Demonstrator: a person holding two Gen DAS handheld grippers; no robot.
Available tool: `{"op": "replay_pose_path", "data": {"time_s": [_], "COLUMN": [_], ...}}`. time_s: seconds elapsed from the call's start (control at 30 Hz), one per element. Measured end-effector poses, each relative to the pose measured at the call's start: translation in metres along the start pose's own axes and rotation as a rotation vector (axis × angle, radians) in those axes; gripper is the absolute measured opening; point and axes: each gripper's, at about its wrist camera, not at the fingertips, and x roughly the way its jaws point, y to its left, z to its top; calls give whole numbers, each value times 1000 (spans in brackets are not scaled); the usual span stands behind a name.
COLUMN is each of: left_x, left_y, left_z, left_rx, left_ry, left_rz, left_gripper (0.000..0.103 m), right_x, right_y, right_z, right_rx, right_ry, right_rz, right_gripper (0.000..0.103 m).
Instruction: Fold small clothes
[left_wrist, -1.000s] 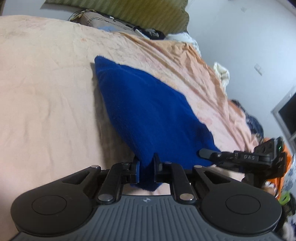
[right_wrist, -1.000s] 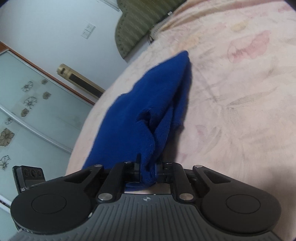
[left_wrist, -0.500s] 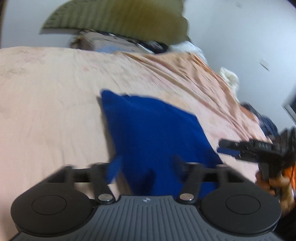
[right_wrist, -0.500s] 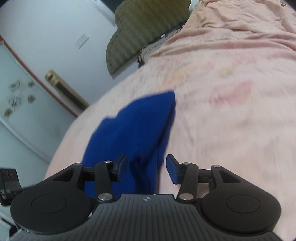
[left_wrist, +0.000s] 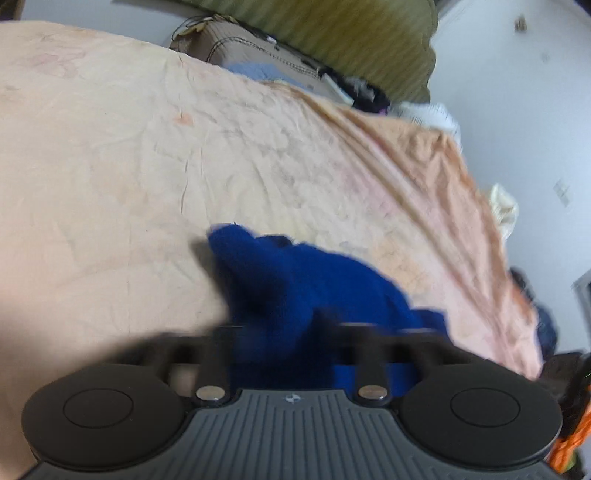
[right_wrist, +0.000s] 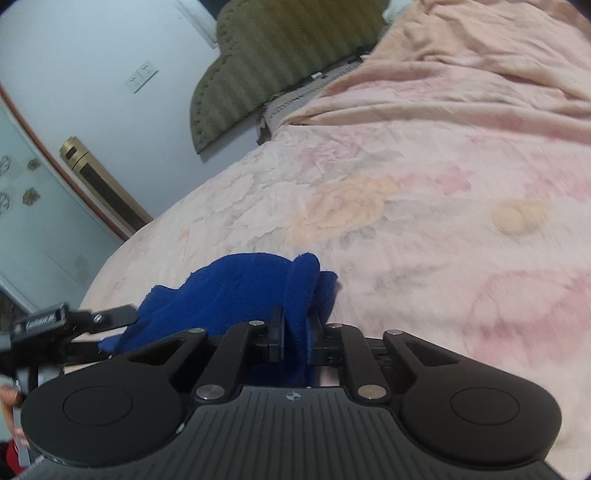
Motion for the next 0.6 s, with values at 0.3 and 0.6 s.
{"op": "replay_pose_path", "data": {"time_s": [0.3,0.6], "left_x": [-10,-72], "left_y": [9,-27], "left_z": [-16,-48], "left_rx": [48,139], "left_ry": [-128,-243], "left_rz": [52,208], "left_gripper": [17,71], "right_x": [4,-37], "right_y": [5,30], "right_z": [10,-7], "right_rx": [-34,-142], "right_ry": [-60,-161], "right_rz": [64,-98], "right_gripper": [13,33]}}
